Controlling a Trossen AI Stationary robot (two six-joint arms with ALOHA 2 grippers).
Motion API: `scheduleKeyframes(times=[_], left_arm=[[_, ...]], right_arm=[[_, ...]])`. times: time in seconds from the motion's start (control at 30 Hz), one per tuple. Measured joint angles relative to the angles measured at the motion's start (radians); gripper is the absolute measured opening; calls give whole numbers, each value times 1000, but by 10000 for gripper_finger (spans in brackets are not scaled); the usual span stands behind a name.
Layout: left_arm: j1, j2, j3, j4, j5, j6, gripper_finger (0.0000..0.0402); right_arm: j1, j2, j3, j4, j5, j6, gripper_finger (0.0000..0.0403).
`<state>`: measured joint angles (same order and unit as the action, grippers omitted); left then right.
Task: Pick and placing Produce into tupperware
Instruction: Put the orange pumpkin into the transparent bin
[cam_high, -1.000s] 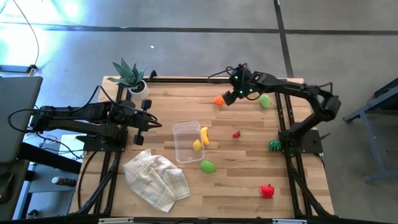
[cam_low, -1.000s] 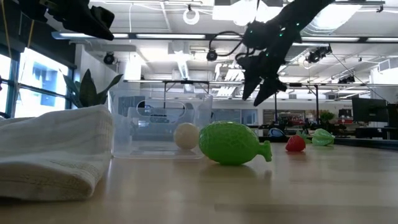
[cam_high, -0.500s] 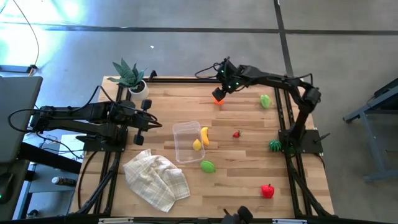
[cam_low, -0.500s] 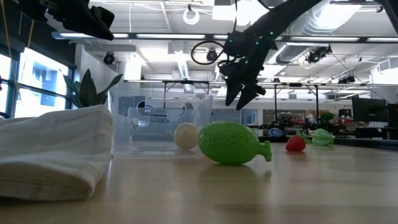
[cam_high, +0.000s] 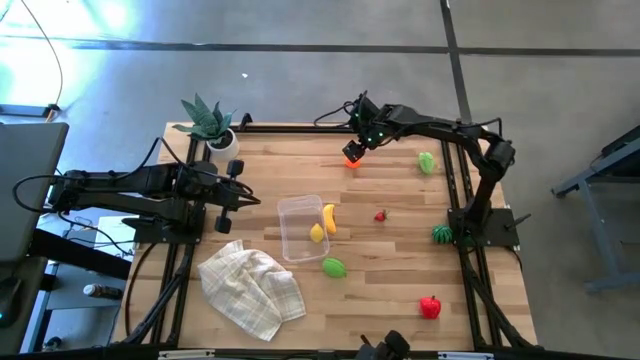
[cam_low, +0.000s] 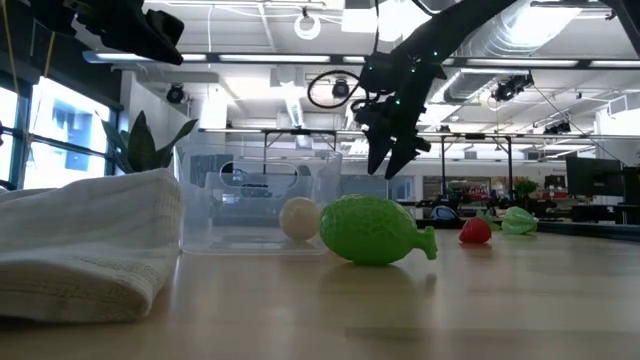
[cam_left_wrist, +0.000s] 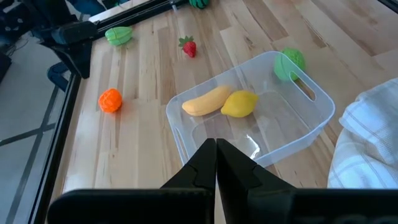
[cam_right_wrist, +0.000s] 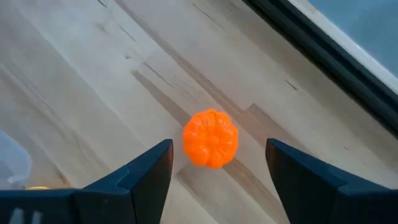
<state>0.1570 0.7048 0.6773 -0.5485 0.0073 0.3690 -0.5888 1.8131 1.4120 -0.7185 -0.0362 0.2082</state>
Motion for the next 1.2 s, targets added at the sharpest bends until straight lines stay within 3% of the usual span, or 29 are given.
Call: scheduleKeyframes(times=[0.33,1.2], left_arm=[[0,0,0,0,0,0,3],[0,0,0,0,0,0,3]], right_arm=[[0,80,-1,-11,-5,64,312],[7,228,-2,75,-66,100,315]])
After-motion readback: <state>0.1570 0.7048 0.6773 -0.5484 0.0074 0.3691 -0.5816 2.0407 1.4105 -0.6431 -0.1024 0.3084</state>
